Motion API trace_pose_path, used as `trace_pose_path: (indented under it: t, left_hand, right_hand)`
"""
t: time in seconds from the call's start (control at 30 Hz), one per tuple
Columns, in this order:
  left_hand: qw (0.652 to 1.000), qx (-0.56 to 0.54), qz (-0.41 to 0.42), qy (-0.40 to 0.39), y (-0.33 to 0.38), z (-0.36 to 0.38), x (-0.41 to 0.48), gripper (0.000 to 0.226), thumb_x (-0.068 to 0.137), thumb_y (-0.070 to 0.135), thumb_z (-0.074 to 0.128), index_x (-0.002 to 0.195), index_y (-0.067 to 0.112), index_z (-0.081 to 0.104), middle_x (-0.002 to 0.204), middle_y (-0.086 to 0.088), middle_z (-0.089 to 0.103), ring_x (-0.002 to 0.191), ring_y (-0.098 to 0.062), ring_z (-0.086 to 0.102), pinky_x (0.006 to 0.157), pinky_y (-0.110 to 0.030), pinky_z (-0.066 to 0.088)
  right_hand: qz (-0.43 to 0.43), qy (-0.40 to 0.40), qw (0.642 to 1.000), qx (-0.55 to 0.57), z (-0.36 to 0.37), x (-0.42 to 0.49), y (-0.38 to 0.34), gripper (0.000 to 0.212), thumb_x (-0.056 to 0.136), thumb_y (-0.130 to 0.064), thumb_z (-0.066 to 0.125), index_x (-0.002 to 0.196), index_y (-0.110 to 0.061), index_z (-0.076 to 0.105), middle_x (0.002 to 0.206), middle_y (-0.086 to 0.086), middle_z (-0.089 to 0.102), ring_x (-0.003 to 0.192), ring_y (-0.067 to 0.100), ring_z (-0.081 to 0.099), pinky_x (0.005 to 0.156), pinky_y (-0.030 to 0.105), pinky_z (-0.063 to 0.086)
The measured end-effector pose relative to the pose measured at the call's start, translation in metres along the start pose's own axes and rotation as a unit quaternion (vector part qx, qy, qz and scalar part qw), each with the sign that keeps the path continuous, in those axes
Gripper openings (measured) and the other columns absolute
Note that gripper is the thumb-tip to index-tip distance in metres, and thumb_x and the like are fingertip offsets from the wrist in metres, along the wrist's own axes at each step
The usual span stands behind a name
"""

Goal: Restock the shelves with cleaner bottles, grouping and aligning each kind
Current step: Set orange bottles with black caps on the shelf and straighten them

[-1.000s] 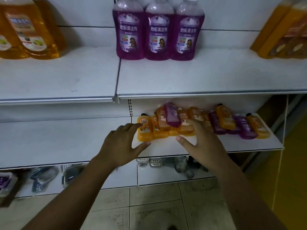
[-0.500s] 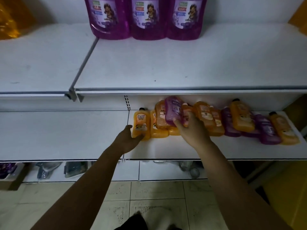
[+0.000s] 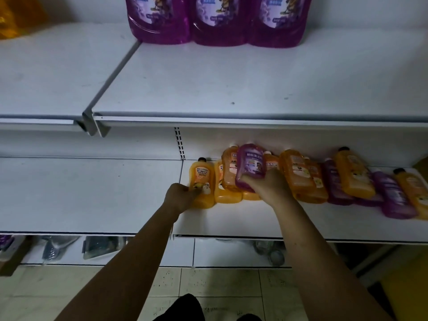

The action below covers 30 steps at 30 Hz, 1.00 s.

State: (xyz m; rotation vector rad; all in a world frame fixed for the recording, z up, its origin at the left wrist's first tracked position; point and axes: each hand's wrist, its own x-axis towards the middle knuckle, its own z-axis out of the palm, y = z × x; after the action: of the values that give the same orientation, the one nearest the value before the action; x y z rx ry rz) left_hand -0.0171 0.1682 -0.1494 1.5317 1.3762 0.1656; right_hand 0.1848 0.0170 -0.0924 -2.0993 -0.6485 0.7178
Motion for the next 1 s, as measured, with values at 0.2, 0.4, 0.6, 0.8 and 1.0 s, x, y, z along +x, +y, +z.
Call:
trace_pose_path:
  t: [0.2, 0.4, 0.6, 0.8, 1.0]
  left_hand:
    - [0.993, -0.107, -0.029, -0.043, -0.011, -0.008, 0.007, 0.063, 0.081, 0.043, 0.088, 0.122, -0.001, 0.071, 0.112, -0.017, 0.076, 0.099, -0.035, 0.076, 0.090, -0.053, 0.063]
    - [0.924, -0.349, -0.092, -0.122, 0.003, -0.025, -0.018, 0.048, 0.092, 0.026, 0.078, 0.131, 0.004, 0.061, 0.126, -0.022, 0.070, 0.108, -0.038, 0.071, 0.073, -0.042, 0.064]
    - [0.893, -0.383, -0.065, -0.225, 0.007, -0.058, -0.079, 0.059, 0.083, 0.015, 0.082, 0.137, 0.009, 0.060, 0.129, -0.017, 0.072, 0.114, -0.033, 0.073, 0.090, -0.043, 0.063]
    - [0.892, -0.384, -0.007, -0.238, 0.008, -0.086, -0.150, 0.078, 0.070, -0.002, 0.084, 0.141, 0.013, 0.055, 0.128, -0.018, 0.071, 0.110, -0.035, 0.074, 0.081, -0.048, 0.063]
    - [0.930, -0.324, 0.052, -0.166, 0.006, -0.101, -0.220, 0.062, 0.082, 0.014, 0.075, 0.138, 0.026, 0.054, 0.118, 0.001, 0.078, 0.109, -0.021, 0.075, 0.082, -0.034, 0.063]
  right_hand:
    - [-0.039, -0.034, 0.998, -0.038, -0.010, -0.017, -0.006, 0.073, 0.081, -0.052, 0.082, 0.144, -0.034, 0.050, 0.124, -0.004, 0.065, 0.114, 0.022, 0.064, 0.099, 0.043, 0.056]
    - [0.096, -0.130, 0.959, 0.232, -0.015, -0.032, -0.016, 0.067, 0.081, -0.025, 0.087, 0.140, -0.022, 0.054, 0.131, 0.008, 0.066, 0.115, 0.028, 0.067, 0.085, 0.040, 0.063]
    - [0.174, -0.219, 0.813, 0.511, -0.009, -0.077, -0.015, 0.068, 0.074, -0.005, 0.084, 0.136, -0.003, 0.056, 0.130, 0.026, 0.066, 0.116, 0.042, 0.067, 0.086, 0.045, 0.063]
    - [0.058, -0.245, 0.902, 0.351, -0.004, -0.133, -0.025, 0.072, 0.063, -0.003, 0.090, 0.128, -0.014, 0.060, 0.106, 0.008, 0.077, 0.096, 0.026, 0.073, 0.065, 0.033, 0.058]
    - [-0.001, -0.213, 0.922, 0.323, -0.006, -0.186, -0.033, 0.066, 0.078, -0.030, 0.083, 0.135, -0.045, 0.054, 0.129, -0.005, 0.072, 0.118, 0.025, 0.071, 0.096, 0.053, 0.059]
